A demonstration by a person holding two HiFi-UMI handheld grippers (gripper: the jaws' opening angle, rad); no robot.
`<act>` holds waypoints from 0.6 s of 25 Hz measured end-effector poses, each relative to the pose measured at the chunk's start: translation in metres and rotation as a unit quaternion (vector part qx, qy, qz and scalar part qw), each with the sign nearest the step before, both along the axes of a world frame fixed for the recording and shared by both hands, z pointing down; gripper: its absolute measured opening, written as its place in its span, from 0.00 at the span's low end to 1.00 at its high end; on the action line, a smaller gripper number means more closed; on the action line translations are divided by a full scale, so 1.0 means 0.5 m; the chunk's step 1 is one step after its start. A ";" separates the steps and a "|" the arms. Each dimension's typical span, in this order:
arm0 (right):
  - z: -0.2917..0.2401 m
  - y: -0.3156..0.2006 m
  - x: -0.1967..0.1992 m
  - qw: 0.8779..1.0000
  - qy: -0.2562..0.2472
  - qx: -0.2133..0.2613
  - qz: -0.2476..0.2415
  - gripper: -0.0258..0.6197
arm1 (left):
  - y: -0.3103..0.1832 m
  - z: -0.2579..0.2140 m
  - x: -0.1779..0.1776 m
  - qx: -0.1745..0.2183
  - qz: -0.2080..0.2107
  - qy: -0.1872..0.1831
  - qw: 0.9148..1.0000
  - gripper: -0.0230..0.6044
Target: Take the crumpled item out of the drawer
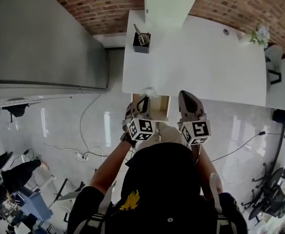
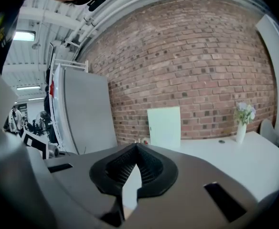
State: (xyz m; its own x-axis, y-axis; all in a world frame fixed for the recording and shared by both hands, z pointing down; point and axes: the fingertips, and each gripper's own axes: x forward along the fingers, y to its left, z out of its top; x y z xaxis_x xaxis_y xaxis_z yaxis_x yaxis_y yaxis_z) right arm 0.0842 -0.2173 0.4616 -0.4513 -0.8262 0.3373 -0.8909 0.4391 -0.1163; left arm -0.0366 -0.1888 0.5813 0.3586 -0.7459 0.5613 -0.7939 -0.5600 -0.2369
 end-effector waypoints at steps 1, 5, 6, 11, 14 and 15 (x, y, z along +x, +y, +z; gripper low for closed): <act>-0.032 -0.009 0.005 1.000 -0.002 0.014 0.004 0.08 | -0.012 -0.045 -0.004 0.016 -0.008 0.016 1.000 0.08; -0.151 -0.026 0.018 0.998 -0.005 0.070 0.003 0.08 | -0.048 -0.204 -0.025 0.080 -0.029 0.057 0.995 0.08; -0.178 -0.028 0.023 0.996 -0.005 0.084 0.002 0.08 | -0.055 -0.240 -0.028 0.095 -0.030 0.068 0.993 0.08; -0.292 -0.040 0.047 0.990 -0.012 0.144 0.003 0.08 | -0.102 -0.416 -0.047 0.178 -0.033 0.111 0.977 0.08; -0.325 -0.043 0.051 0.987 -0.003 0.163 0.001 0.08 | -0.111 -0.479 -0.068 0.213 -0.043 0.140 0.966 0.08; -0.332 -0.046 0.052 0.986 -0.001 0.166 0.000 0.08 | -0.114 -0.497 -0.073 0.223 -0.044 0.147 0.963 0.08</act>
State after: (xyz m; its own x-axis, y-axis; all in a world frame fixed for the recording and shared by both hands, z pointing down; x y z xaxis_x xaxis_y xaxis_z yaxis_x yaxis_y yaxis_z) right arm 0.1103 -0.2403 0.2954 -0.4519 -0.8908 0.0470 -0.8906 0.4535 0.0333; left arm -0.0729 -0.2460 0.3327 0.3771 -0.9240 0.0628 -0.9034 -0.3820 -0.1949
